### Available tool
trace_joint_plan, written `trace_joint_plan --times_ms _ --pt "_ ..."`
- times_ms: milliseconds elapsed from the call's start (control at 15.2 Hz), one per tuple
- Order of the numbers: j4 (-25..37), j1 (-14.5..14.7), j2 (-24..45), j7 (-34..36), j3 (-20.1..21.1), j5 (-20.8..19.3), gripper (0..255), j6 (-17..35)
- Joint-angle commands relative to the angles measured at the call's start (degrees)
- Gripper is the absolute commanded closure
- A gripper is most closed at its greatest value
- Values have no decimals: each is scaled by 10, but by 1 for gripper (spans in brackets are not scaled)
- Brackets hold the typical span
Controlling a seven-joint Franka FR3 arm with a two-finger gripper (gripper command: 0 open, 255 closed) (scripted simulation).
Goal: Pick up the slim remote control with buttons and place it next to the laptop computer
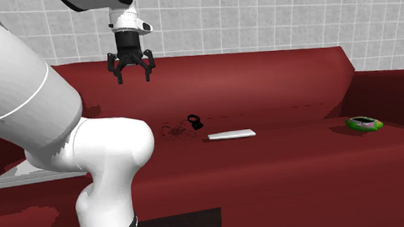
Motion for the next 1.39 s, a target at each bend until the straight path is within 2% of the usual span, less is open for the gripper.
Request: trace_joint_plan --times_ms 0,660,1320 --pt "0 0 0 0 0 0 0 0" --pt "15 -84 164 148 -3 -6 0 152" --pt "66 -155 324 287 -31 -17 0 266"
